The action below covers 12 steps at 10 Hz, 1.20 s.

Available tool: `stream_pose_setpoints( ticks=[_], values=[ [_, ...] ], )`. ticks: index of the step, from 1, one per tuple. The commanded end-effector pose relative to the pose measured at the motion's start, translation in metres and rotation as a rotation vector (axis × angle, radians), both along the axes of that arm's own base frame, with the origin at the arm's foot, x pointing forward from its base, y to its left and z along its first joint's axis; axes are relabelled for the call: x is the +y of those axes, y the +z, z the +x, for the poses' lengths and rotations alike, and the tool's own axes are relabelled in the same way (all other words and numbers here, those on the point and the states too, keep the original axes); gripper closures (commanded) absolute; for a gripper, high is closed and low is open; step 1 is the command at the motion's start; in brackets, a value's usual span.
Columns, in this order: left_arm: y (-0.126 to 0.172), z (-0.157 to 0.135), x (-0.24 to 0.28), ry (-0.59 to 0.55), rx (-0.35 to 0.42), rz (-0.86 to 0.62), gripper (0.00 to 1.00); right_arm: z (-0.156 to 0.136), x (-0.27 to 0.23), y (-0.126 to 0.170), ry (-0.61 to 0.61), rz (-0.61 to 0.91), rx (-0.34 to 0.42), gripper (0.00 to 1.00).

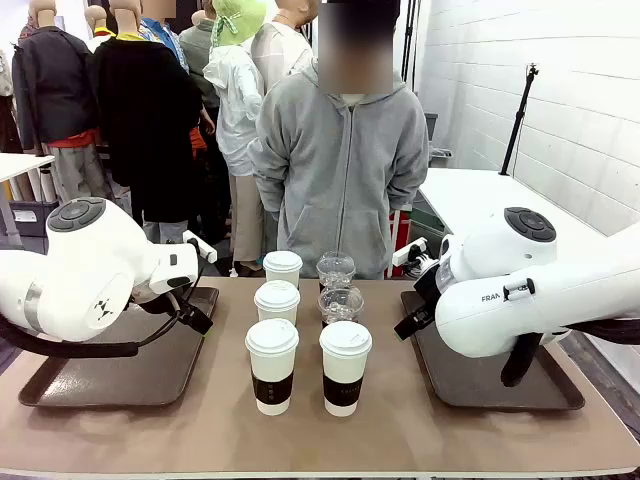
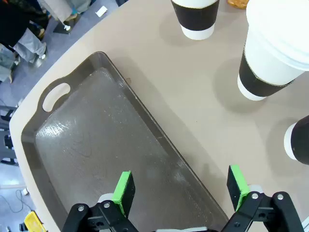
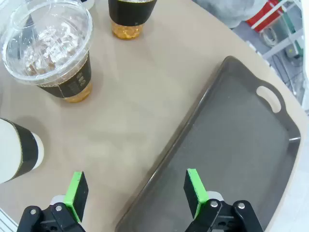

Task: Distribute the coffee onto the tray.
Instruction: Pick up one iced Americano and place it on the right Handle tray.

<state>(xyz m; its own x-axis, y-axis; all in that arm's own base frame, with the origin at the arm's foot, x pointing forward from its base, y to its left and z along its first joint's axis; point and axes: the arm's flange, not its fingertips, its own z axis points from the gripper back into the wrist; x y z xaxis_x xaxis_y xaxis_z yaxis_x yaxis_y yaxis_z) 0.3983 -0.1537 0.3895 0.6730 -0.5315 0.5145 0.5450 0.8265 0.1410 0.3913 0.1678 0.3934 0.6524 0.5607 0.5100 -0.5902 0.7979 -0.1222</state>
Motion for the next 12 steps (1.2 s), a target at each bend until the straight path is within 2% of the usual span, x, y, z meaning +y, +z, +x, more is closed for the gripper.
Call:
stream_pose_setpoints(
  ticks=[1, 11, 12],
  values=[
    [0.0019, -0.0002, 0.0005, -0.003, -0.005, 0.003, 0.0, 0.0004, -0.0009, 0.0009, -0.001, 0.003, -0.002, 0.0],
    [0.0, 0.0, 0.0, 0.0, 0.0, 0.0, 0.0, 0.0, 0.0, 0.0, 0.0, 0.0, 0.0, 0.0],
    [0.007, 0.0017, -0.0023, -0.005, -0.004, 0.021, 0.0, 0.0007, -0.0031, 0.0063, -0.007, 0.009, -0.016, 0.0]
  ],
)
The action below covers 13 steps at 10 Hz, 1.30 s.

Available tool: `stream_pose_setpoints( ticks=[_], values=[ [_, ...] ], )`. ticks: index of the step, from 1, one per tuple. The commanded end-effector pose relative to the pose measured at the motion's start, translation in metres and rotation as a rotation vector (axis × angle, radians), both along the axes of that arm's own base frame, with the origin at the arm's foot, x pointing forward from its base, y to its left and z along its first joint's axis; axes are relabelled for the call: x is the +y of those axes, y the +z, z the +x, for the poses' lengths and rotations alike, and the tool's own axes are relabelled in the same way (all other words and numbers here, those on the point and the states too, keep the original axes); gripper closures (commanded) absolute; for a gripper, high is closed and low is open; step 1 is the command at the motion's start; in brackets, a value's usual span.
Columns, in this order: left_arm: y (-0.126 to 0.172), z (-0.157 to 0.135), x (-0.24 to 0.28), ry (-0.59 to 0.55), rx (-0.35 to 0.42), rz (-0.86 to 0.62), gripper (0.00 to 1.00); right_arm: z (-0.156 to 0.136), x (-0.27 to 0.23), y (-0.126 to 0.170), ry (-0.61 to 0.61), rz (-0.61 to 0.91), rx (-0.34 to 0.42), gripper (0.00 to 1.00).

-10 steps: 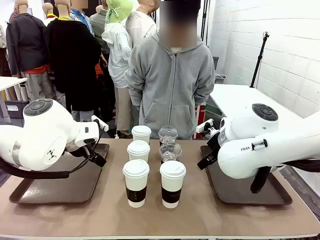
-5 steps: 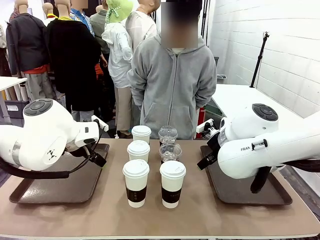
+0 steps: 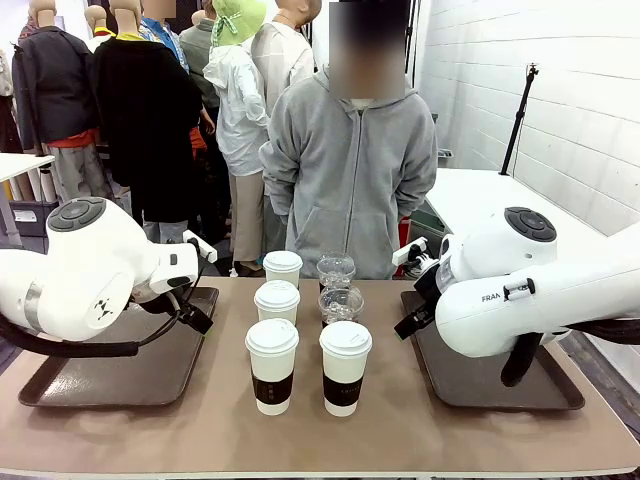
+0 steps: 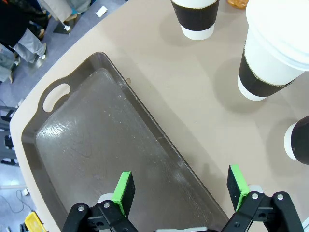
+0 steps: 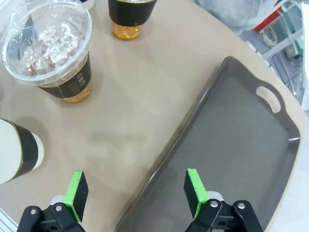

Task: Distribute the coffee onto the tray.
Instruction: Pick up one iced Americano and place it on the right Handle tray.

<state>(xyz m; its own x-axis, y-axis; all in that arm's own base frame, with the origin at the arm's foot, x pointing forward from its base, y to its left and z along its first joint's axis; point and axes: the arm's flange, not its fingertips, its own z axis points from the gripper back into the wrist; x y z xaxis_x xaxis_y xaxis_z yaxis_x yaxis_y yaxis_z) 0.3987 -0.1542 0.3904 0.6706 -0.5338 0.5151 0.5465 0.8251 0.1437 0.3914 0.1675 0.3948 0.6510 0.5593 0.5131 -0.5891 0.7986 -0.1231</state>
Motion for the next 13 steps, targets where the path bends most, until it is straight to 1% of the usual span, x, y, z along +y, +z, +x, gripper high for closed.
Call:
stream_pose_setpoints(
  ticks=[1, 4, 5, 6, 8, 9, 11, 13],
  values=[
    [0.018, 0.002, -0.005, -0.011, -0.024, 0.042, 0.0, 0.002, -0.007, 0.018, -0.012, 0.023, -0.042, 0.0],
    [0.064, -0.01, -0.013, -0.031, -0.098, 0.081, 0.0, -0.009, -0.017, 0.058, -0.016, 0.053, -0.125, 0.0],
    [0.078, -0.014, -0.012, -0.027, -0.122, 0.071, 0.0, -0.011, -0.018, 0.064, -0.011, 0.059, -0.138, 0.0],
    [0.094, -0.022, -0.011, -0.026, -0.153, 0.07, 0.0, -0.014, -0.019, 0.067, -0.004, 0.066, -0.136, 0.0],
    [0.11, -0.028, -0.006, -0.02, -0.191, 0.07, 0.0, -0.018, -0.023, 0.071, 0.007, 0.09, -0.141, 0.0],
    [0.116, -0.031, 0.0, -0.049, -0.219, 0.049, 0.0, -0.021, -0.029, 0.077, 0.025, 0.126, -0.143, 0.0],
    [0.127, -0.037, 0.021, -0.174, -0.272, -0.019, 0.0, -0.028, -0.045, 0.091, 0.077, 0.223, -0.148, 0.0],
    [0.134, -0.041, 0.043, -0.252, -0.283, -0.113, 0.0, -0.031, -0.065, 0.099, 0.113, 0.299, -0.157, 0.0]
  ],
)
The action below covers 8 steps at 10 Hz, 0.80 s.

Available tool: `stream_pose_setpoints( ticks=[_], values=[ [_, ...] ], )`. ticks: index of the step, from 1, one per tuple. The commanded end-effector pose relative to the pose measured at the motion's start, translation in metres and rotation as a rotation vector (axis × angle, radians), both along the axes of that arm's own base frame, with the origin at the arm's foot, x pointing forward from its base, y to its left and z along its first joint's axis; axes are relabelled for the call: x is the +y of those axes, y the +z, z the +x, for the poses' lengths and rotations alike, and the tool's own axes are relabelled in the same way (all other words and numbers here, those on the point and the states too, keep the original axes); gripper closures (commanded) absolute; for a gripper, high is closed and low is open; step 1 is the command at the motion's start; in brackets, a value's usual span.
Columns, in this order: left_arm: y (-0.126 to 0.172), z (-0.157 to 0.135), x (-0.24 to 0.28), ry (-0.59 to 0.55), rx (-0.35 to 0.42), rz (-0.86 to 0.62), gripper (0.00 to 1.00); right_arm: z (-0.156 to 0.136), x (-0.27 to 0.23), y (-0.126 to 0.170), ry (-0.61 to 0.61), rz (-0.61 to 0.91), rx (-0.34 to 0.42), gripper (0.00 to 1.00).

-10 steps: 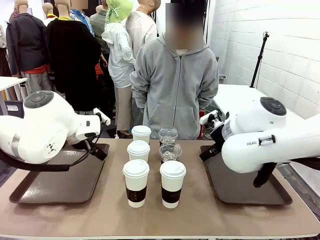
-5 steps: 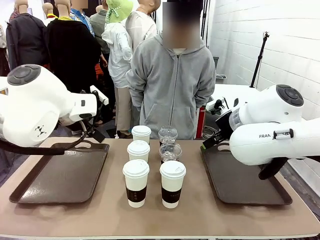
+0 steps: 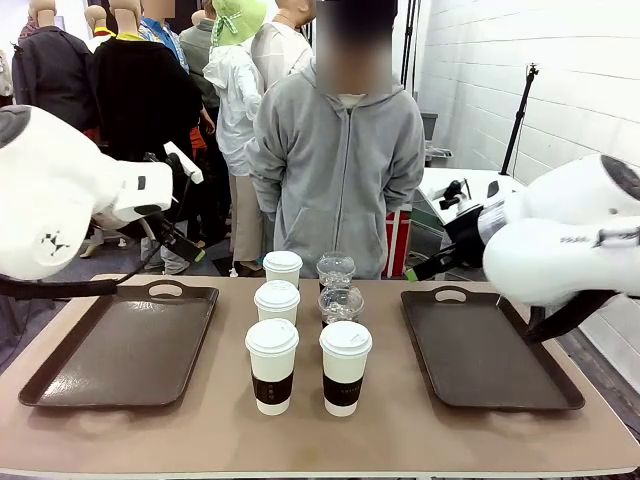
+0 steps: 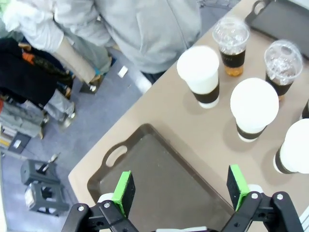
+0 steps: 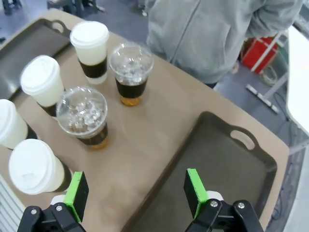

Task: Distribute the coffee onto the tray.
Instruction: Pick up one iced Americano and place it on the right Handle tray.

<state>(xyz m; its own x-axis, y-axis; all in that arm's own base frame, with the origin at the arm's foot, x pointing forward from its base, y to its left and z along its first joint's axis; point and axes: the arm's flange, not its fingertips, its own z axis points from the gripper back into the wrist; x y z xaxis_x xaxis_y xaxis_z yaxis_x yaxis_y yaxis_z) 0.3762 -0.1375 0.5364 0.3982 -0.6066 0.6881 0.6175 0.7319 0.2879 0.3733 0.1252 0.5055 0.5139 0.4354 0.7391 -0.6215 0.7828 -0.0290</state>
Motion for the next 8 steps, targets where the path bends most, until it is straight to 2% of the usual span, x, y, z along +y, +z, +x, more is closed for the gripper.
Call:
stream_pose_setpoints(
  ticks=[1, 3, 5, 8],
  values=[
    [-0.012, -0.016, 0.037, -0.097, 0.036, -0.104, 0.0, -0.013, -0.03, -0.009, 0.079, 0.073, 0.007, 0.0],
    [-0.014, -0.014, 0.054, -0.178, 0.06, -0.211, 0.0, -0.011, -0.048, -0.004, 0.114, 0.134, -0.002, 0.0],
    [-0.015, -0.014, 0.065, -0.222, 0.044, -0.27, 0.0, -0.007, -0.056, -0.005, 0.165, 0.187, 0.006, 0.0],
    [-0.013, -0.015, 0.069, -0.207, 0.014, -0.25, 0.0, -0.005, -0.058, -0.006, 0.167, 0.202, 0.017, 0.0]
  ],
)
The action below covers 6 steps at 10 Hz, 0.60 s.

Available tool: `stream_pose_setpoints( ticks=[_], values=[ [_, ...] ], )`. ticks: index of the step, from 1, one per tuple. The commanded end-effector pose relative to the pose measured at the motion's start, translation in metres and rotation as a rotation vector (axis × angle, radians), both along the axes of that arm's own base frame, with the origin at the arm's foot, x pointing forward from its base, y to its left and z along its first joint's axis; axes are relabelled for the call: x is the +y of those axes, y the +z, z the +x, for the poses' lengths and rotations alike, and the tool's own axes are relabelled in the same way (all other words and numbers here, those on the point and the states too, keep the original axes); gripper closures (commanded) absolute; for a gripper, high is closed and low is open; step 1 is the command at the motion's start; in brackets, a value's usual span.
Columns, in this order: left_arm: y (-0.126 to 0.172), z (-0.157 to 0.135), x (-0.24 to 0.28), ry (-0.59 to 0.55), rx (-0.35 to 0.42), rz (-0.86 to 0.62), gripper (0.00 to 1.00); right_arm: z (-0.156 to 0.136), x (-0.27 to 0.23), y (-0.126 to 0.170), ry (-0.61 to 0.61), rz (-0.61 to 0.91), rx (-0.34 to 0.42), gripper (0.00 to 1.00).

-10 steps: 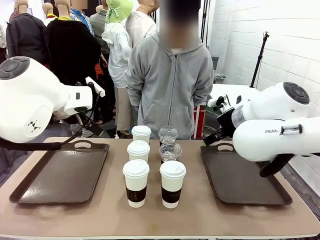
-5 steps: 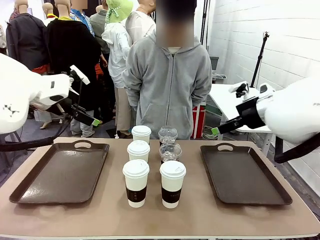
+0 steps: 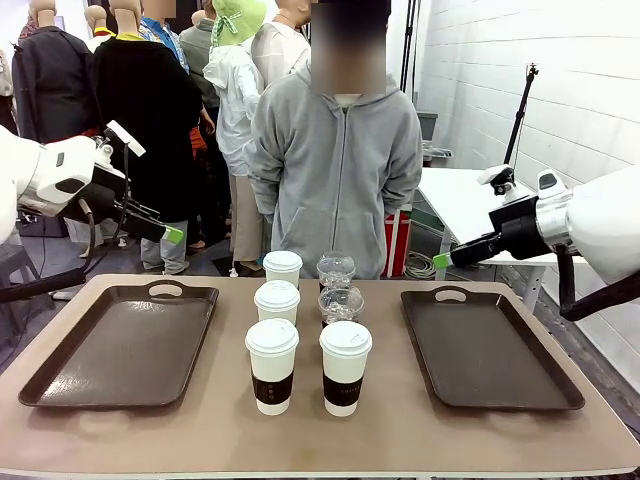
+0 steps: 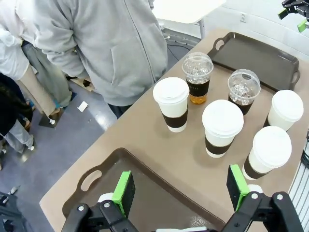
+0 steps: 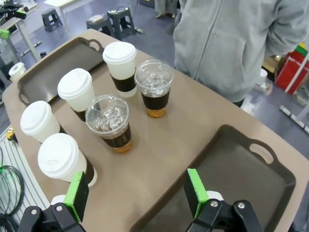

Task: Distribute the coffee onto the tray.
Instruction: Pick up one iced Americano and place it on the right Handle tray.

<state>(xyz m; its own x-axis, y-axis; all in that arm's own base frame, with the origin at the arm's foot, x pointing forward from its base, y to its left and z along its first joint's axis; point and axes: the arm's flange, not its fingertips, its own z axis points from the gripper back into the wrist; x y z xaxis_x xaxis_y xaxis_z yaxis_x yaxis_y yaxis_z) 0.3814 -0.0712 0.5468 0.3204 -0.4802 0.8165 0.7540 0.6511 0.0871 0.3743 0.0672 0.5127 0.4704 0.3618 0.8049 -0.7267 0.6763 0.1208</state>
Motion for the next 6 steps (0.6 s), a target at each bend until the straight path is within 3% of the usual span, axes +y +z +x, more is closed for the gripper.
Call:
stream_pose_setpoints(
  ticks=[1, 2, 6],
  values=[
    [-0.001, 0.0, -0.001, 0.001, 0.005, -0.001, 0.0, -0.007, 0.001, -0.014, -0.005, -0.003, 0.009, 0.0],
    [-0.001, 0.0, -0.001, 0.001, 0.005, -0.001, 0.0, 0.0, 0.0, 0.0, 0.0, 0.0, 0.0, 0.0],
    [-0.001, 0.0, -0.001, 0.001, 0.005, -0.001, 0.0, 0.0, 0.0, 0.0, 0.0, 0.0, 0.0, 0.0]
  ],
)
